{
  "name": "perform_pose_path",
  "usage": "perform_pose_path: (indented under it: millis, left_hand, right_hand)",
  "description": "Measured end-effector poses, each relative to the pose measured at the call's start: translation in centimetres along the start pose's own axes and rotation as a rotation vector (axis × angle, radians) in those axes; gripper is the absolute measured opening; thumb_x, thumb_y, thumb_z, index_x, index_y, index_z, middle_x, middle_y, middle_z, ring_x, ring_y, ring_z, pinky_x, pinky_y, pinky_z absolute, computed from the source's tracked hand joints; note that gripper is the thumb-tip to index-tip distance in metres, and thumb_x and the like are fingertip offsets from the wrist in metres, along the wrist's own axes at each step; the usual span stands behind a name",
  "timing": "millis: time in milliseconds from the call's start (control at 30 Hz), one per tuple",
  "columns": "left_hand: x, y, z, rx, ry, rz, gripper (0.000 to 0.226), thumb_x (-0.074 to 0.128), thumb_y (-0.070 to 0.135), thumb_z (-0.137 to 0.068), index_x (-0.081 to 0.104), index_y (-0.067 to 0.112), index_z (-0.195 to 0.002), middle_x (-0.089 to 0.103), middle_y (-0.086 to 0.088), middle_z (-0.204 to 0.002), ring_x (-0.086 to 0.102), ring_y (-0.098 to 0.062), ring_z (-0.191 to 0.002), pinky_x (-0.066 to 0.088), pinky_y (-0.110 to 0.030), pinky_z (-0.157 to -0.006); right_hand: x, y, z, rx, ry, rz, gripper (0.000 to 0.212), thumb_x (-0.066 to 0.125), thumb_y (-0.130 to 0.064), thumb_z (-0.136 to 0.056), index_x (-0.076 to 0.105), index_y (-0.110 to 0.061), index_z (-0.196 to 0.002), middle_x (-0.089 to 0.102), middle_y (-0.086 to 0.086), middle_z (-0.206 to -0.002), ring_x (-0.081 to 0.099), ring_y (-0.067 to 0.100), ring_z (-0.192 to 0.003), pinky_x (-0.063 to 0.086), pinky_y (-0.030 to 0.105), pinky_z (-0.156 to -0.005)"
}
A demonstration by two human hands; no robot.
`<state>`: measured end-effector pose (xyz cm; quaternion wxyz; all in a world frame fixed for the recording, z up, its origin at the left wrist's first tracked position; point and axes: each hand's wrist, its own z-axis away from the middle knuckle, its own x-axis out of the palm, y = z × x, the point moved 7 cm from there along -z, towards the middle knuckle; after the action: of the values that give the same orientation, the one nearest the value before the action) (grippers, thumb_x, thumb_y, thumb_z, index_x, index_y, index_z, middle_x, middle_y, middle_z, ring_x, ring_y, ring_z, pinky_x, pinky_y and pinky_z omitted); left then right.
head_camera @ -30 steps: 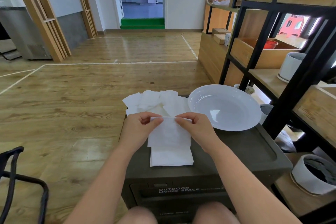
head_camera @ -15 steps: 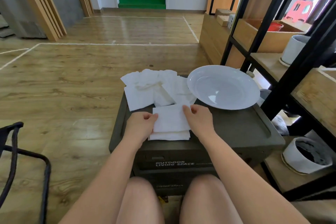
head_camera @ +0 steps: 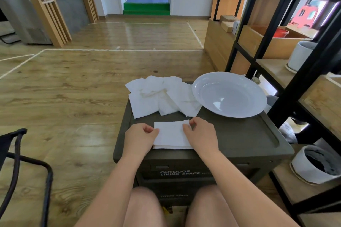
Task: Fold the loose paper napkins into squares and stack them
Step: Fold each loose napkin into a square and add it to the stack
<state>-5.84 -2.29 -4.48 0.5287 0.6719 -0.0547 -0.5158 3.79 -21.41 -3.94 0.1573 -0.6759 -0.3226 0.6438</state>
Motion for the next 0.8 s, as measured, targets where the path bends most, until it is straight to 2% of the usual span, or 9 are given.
perform_pose_path:
  millis: [100,233,300,367,467,600,700,733,800]
  left_hand:
    - [0.1,-0.3,0.0,0.002,-0.007,-0.023,0.011,0.066,0.038,-0.085,0.067,0.028,-0.082,0.058,0.017,-0.075,0.056,-0.006,-0.079,0.044,-0.026,-0.076]
    - [0.3,-0.2,-0.1,-0.004,-0.024,-0.026,0.013,0.066,0.040,-0.084,0.068,0.027,-0.083,0.062,0.015,-0.074,0.056,-0.003,-0.074,0.044,-0.026,-0.073]
    - [0.5,-0.3,0.0,-0.014,-0.026,-0.049,0.013,0.067,0.040,-0.084,0.067,0.027,-0.082,0.065,0.011,-0.075,0.059,-0.005,-0.075,0.048,-0.027,-0.074]
    - [0.4,-0.2,0.1,-0.006,-0.012,-0.074,0.012,0.070,0.038,-0.081,0.062,0.029,-0.080,0.064,0.009,-0.078,0.059,-0.006,-0.075,0.049,-0.027,-0.071]
    - [-0.1,0.7,0.4,0.100,0.053,-0.086,0.023,0.073,0.032,-0.078,0.052,0.031,-0.088,0.057,0.009,-0.074,0.054,-0.003,-0.068,0.041,-0.021,-0.057]
    - [1.1,1.9,0.1,0.257,-0.048,-0.179,0.022,0.064,0.023,-0.085,0.056,0.040,-0.095,0.051,0.015,-0.088,0.051,-0.001,-0.074,0.035,-0.013,-0.060]
    - [1.8,1.8,-1.1,0.231,-0.170,-0.206,0.018,0.060,0.023,-0.086,0.060,0.041,-0.089,0.057,0.018,-0.086,0.054,0.002,-0.075,0.036,-0.011,-0.060]
    - [1.6,2.1,-1.7,0.226,-0.160,-0.205,0.016,0.060,0.026,-0.086,0.060,0.042,-0.083,0.059,0.019,-0.082,0.054,0.004,-0.074,0.036,-0.011,-0.058]
    - [0.9,3.5,-3.4,0.235,-0.027,-0.223,0.017,0.059,0.034,-0.088,0.054,0.039,-0.073,0.057,0.019,-0.071,0.052,0.004,-0.066,0.033,-0.012,-0.053]
  right_hand:
    - [-0.1,-0.1,0.1,-0.001,0.004,0.035,0.021,0.053,-0.036,-0.091,0.062,-0.019,-0.099,0.055,-0.012,-0.077,0.052,0.006,-0.068,0.027,0.010,-0.051]
    - [-0.1,0.0,0.1,0.017,0.007,0.059,0.022,0.053,-0.035,-0.092,0.061,-0.018,-0.103,0.053,-0.012,-0.076,0.044,-0.001,-0.059,0.027,0.011,-0.049]
    - [-0.1,0.1,0.2,0.020,0.002,0.062,0.019,0.054,-0.035,-0.091,0.058,-0.020,-0.103,0.055,-0.010,-0.077,0.046,0.001,-0.061,0.028,0.013,-0.049]
    - [-0.2,-0.3,0.4,0.002,0.014,0.068,0.022,0.056,-0.034,-0.090,0.051,-0.022,-0.107,0.055,-0.007,-0.088,0.048,0.006,-0.068,0.031,0.017,-0.051]
    - [-0.3,-1.1,0.7,-0.091,0.062,0.103,0.027,0.058,-0.029,-0.090,0.047,-0.023,-0.114,0.045,-0.005,-0.099,0.047,0.009,-0.078,0.035,0.019,-0.059]
    - [0.3,-1.4,0.7,-0.170,0.037,0.192,0.015,0.048,-0.030,-0.096,0.056,-0.022,-0.105,0.048,-0.007,-0.096,0.046,0.009,-0.082,0.040,0.019,-0.064]
    - [0.5,-1.2,0.4,-0.171,0.016,0.184,0.017,0.045,-0.031,-0.097,0.059,-0.022,-0.102,0.050,-0.007,-0.093,0.047,0.009,-0.081,0.042,0.019,-0.066]
    - [0.5,-1.2,0.4,-0.179,0.028,0.181,0.017,0.046,-0.031,-0.097,0.060,-0.021,-0.102,0.049,-0.007,-0.092,0.046,0.009,-0.081,0.041,0.019,-0.065]
    - [0.3,-1.2,0.5,-0.191,0.054,0.163,0.017,0.049,-0.030,-0.096,0.061,-0.020,-0.101,0.048,-0.007,-0.091,0.047,0.009,-0.079,0.039,0.017,-0.064]
